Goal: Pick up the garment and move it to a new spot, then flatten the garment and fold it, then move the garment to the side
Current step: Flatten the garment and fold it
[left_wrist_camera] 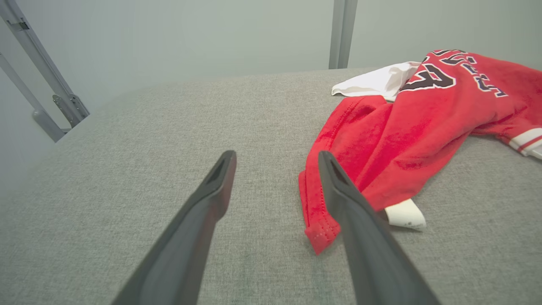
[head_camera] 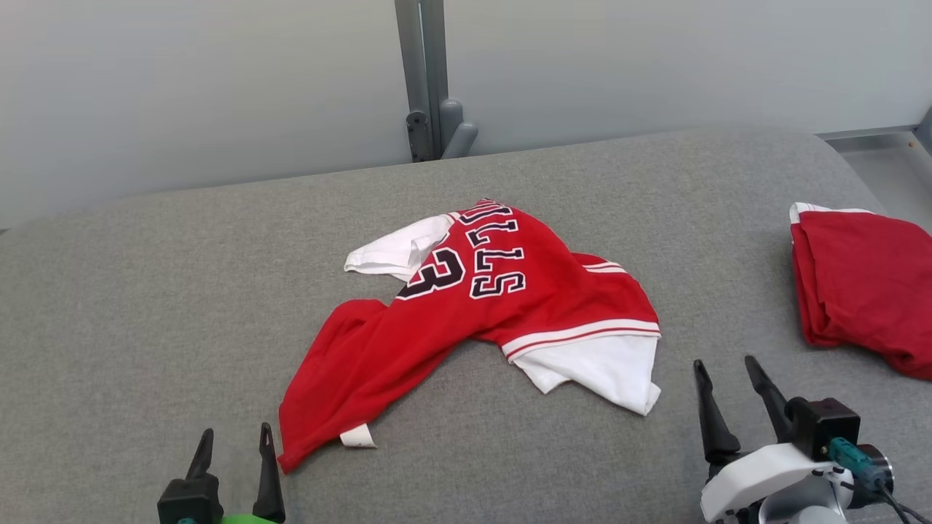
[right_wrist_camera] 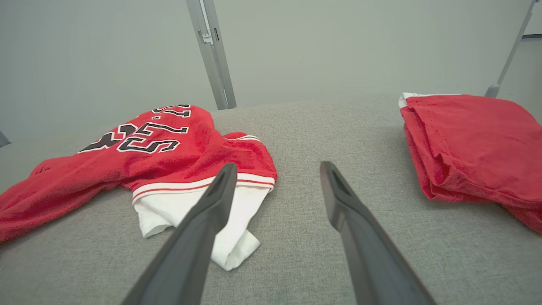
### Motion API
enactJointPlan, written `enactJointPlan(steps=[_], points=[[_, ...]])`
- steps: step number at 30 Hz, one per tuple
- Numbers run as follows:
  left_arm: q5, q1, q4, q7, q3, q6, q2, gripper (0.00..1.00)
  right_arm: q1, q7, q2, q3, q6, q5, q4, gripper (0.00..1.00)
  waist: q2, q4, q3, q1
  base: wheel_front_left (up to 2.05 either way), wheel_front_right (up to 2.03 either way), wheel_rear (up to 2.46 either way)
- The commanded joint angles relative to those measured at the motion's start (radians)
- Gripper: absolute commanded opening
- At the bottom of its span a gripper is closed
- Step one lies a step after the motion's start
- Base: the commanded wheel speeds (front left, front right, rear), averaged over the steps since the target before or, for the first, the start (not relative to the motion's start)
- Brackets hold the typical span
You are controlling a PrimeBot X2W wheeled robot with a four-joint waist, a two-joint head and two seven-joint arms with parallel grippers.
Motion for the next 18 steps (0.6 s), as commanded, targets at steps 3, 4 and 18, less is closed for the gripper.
enactJointPlan(steps=[3,4,18], points=[[0.016,0.039,-0.019,0.001,0.022,-0.04,-0.036,1.0,0.036,-0.003,0.009,0.022,-0.001,-0.011,0.011,1.0,-0.0001,0.017,-0.022,0.0,0.0,0.0,0.0],[0.021,0.041,-0.024,0.0,0.024,-0.05,-0.042,1.0,0.042,-0.003,0.01,0.024,-0.001,-0.008,0.014,1.0,-0.0001,0.02,-0.023,0.0,0.0,0.0,0.0],[0.058,0.012,-0.006,0.0,0.049,-0.1,-0.071,1.0,0.001,-0.003,-0.002,0.089,-0.001,-0.026,0.129,1.0,-0.0001,0.051,0.031,0.0,0.0,0.0,0.0]])
